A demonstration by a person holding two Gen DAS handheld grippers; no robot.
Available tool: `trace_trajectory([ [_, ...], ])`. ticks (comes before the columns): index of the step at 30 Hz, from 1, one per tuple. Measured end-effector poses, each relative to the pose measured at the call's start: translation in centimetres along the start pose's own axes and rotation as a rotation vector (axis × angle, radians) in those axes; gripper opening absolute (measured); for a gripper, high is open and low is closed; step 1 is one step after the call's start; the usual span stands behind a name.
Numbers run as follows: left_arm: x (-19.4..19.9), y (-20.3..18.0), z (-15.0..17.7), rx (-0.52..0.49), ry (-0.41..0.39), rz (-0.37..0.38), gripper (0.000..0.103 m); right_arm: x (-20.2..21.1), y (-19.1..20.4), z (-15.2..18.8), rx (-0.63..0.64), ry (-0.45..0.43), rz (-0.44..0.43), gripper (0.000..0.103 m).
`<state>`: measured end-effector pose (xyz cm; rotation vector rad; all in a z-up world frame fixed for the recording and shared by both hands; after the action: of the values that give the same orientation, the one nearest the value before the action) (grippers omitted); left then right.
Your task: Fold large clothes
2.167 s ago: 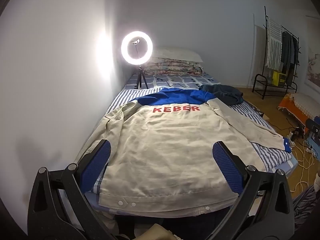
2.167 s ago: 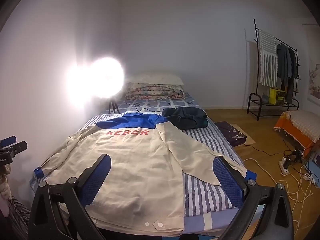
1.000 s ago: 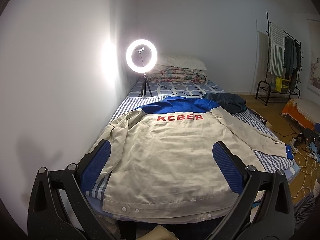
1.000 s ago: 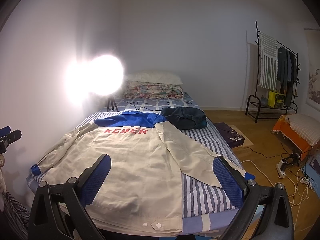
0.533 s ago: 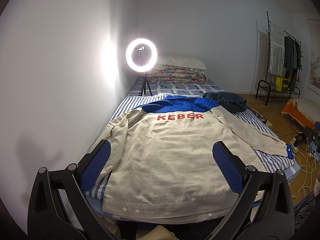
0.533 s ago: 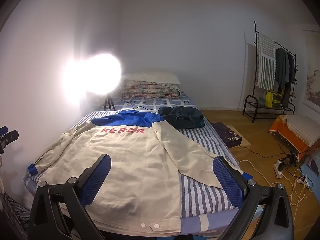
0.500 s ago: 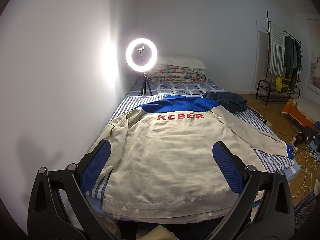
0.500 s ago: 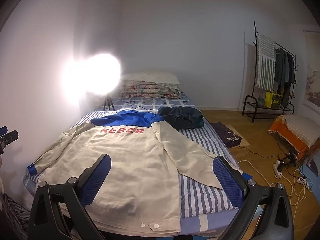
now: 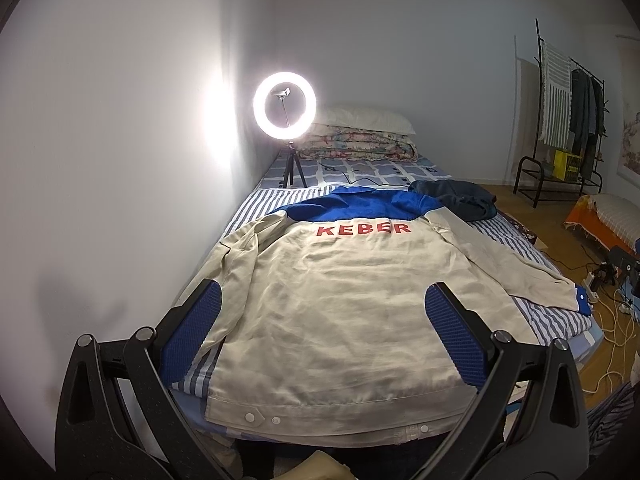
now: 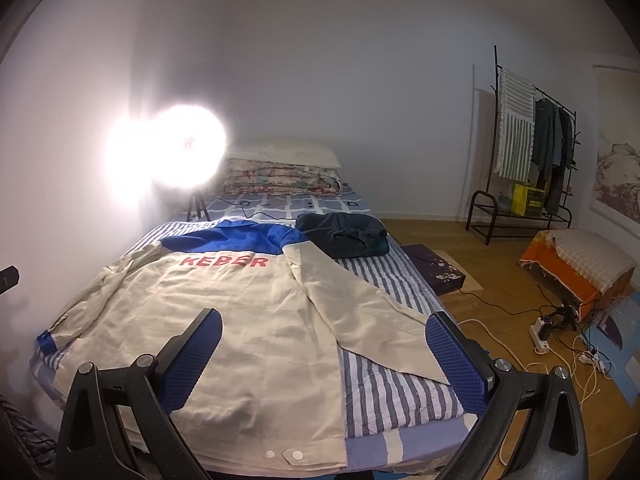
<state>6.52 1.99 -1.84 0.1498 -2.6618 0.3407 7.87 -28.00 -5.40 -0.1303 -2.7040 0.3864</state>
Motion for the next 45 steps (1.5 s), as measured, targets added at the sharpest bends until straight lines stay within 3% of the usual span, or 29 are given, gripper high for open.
trace_trajectory([
  [15,-1.3,1.8,1.4,-0.001,0.015,-0.041,0.103,-1.1,1.0,-1.0,0.019,-0.010,-0.017,0.103],
  [23,-2.0,4.3,2.1,-0.003,0.023,-0.091,0.103,-3.4,3.5,-2.5,0.046,-0.011,-0.087,0.103],
  [26,-1.8,5.8,2.9,0.004,0.017,-0.113,0.098,-4.8,5.2,-3.3,0.054,-0.031,-0.126,0.103],
  [29,-1.6,7.4,3.8,0.015,0.026,-0.120,0.089,-6.2,7.9,-4.3,0.047,-0.092,-0.248,0.103],
  [33,-1.7,9.3,5.1,0.027,0.053,-0.115,0.068,-8.9,11.5,-5.2,0.043,-0.056,-0.395,0.100],
  [35,-2.0,10.0,6.0,0.046,0.082,-0.095,0.060,-10.3,13.7,-5.6,0.047,-0.020,-0.469,0.087],
  [40,-2.7,11.7,8.1,0.090,0.139,-0.056,0.033,-13.2,20.9,-6.8,0.061,0.065,-0.687,0.067],
  [43,-2.6,12.5,9.3,0.109,0.168,-0.049,0.028,-13.8,25.5,-7.2,0.088,0.099,-0.811,0.056],
  [45,-2.2,13.1,10.0,0.124,0.183,-0.042,0.028,-13.9,28.7,-7.3,0.115,0.118,-0.885,0.056],
])
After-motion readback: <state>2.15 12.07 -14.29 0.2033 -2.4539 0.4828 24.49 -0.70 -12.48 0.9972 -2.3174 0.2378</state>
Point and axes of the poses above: each gripper's, at about its wrist camera, not at the fingertips, and x roughly against the way its jaws point, y to its left, z to its underside, the point moved 7 cm from there along -x, roughly the way its jaws point, and after that the axes turned 14 degrees about x, right-handed, at the moved point
